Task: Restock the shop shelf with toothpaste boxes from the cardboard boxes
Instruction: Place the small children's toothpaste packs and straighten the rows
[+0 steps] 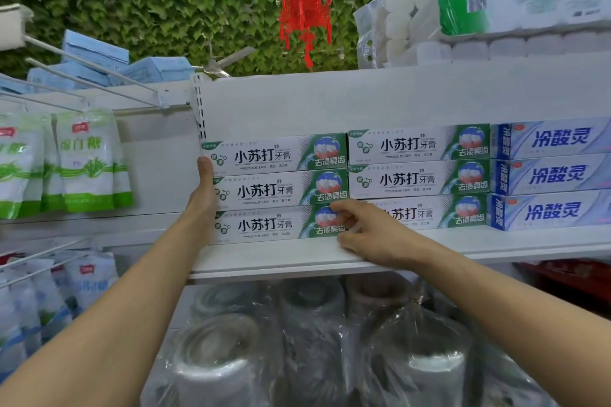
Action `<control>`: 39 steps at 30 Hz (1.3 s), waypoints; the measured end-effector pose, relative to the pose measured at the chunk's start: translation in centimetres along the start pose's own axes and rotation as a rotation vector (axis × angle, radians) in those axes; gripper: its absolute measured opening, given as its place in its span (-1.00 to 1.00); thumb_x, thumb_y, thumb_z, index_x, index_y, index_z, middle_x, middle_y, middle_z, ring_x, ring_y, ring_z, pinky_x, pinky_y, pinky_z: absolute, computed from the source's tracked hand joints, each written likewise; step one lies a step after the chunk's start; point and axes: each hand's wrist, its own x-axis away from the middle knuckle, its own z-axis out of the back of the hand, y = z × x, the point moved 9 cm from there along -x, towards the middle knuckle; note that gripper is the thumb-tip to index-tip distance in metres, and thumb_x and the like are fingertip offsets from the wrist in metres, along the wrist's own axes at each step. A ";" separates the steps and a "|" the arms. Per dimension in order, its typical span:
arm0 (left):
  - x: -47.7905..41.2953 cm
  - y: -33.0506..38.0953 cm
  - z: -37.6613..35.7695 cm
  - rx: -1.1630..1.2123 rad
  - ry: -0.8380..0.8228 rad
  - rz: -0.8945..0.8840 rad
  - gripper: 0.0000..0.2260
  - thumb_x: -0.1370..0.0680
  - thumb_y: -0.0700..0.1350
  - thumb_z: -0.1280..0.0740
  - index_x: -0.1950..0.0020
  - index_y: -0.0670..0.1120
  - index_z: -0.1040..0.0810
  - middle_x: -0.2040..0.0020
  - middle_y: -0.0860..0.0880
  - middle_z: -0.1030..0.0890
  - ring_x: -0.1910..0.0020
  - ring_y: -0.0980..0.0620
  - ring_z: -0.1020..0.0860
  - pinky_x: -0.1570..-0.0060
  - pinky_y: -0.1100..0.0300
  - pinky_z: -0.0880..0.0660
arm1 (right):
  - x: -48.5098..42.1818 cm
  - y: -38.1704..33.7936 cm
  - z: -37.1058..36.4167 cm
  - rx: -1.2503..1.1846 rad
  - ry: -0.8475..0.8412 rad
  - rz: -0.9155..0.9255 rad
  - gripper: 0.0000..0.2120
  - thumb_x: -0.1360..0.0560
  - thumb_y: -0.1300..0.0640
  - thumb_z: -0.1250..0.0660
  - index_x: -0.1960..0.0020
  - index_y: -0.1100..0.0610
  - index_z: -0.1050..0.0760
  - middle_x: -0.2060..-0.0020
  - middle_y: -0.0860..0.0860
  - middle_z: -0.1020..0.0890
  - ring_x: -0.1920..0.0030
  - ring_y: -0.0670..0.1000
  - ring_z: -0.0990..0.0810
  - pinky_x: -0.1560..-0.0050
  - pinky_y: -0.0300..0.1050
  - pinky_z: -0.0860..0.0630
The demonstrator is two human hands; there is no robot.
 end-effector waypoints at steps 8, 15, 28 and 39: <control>0.6 -0.4 0.6 -0.020 0.009 0.000 -0.41 -0.51 0.43 0.02 -0.03 0.02 -0.56 0.10 -0.02 -0.65 0.19 0.00 -0.60 0.18 0.10 -0.50 | -0.3 0.6 -0.6 -0.033 -0.076 -0.018 -0.49 -0.50 0.21 -0.31 -0.41 0.04 -0.28 -0.12 -0.04 -0.47 -0.04 -0.11 -0.49 -0.08 -0.28 -0.43; 0.4 -2.0 1.5 -0.249 -0.031 -0.060 -0.41 -0.61 0.25 -0.07 -0.45 -0.14 -0.37 -0.36 -0.05 -0.47 -0.31 -0.09 -0.44 -0.18 0.23 -0.26 | -0.5 0.9 -0.9 -0.052 -0.123 -0.031 -0.54 -0.51 0.25 -0.25 -0.37 0.01 -0.30 -0.07 -0.05 -0.48 -0.03 -0.07 -0.50 -0.11 -0.17 -0.45; 0.8 -0.2 0.5 -0.118 -0.025 -0.233 -0.61 -0.65 0.18 -0.05 -0.41 0.04 -0.34 -0.21 0.09 -0.52 -0.18 0.05 -0.50 -0.13 0.17 -0.39 | -1.4 0.7 0.1 -0.345 -0.044 -0.123 -0.60 -0.50 0.28 -0.33 -0.29 0.14 -0.34 0.09 0.19 -0.59 0.13 0.02 -0.52 -0.19 0.05 -0.49; 1.5 1.2 0.5 -0.127 -0.025 -0.424 -0.55 -0.68 0.00 -0.12 -0.56 0.14 -0.11 -0.39 0.09 -0.43 -0.30 0.07 -0.45 -0.27 0.12 -0.38 | -0.4 0.8 0.7 -0.341 0.044 -0.053 -0.41 -0.50 0.30 -0.28 -0.42 -0.12 -0.24 0.09 0.20 -0.60 0.22 -0.03 -0.53 0.17 -0.17 -0.50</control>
